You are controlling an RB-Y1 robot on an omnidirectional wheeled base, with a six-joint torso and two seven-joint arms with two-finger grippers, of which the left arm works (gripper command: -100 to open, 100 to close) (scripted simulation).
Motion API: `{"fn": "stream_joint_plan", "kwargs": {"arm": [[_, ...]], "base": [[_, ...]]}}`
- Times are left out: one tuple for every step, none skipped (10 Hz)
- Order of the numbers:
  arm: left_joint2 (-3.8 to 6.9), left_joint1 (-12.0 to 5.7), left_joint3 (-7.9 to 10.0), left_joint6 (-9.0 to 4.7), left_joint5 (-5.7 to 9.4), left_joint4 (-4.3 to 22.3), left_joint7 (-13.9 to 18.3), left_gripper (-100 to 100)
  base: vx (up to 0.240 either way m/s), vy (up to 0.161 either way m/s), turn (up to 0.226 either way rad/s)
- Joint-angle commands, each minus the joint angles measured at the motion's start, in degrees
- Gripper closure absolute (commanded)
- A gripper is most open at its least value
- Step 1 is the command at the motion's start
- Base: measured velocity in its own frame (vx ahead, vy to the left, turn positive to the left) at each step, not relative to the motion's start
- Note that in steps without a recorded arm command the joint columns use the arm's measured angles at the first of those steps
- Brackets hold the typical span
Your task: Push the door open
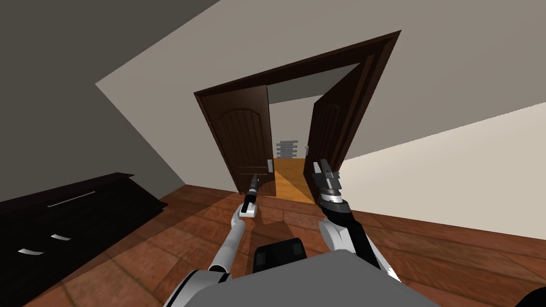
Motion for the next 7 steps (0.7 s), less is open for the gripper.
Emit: {"fn": "stream_joint_plan", "kwargs": {"arm": [[-0.34, -1.21, -0.23, 0.22, 0.22, 2.29, 0.11, -100], [-0.56, -2.13, -0.32, 0.26, 0.37, 3.92, 0.16, -100], [-0.79, -2.94, -0.4, 0.3, 0.51, 5.36, 0.2, -100], [-1.03, -3.76, -0.48, 0.33, 0.64, 6.8, 0.24, -100], [-1.26, -4.57, -0.55, 0.37, 0.77, 8.24, 0.28, -100], [-1.5, -5.39, -0.63, 0.4, 0.9, 9.68, 0.33, -100], [-1.73, -6.06, -0.7, 0.43, 1.01, 10.87, 0.36, -100]], "base": [[0.096, 0.023, -0.056], [0.099, 0.017, -0.046], [0.086, 0.006, -0.044], [0.085, 0.016, -0.04], [0.087, 0.016, -0.049], [0.089, 0.015, -0.04], [0.079, 0.017, -0.04]]}}
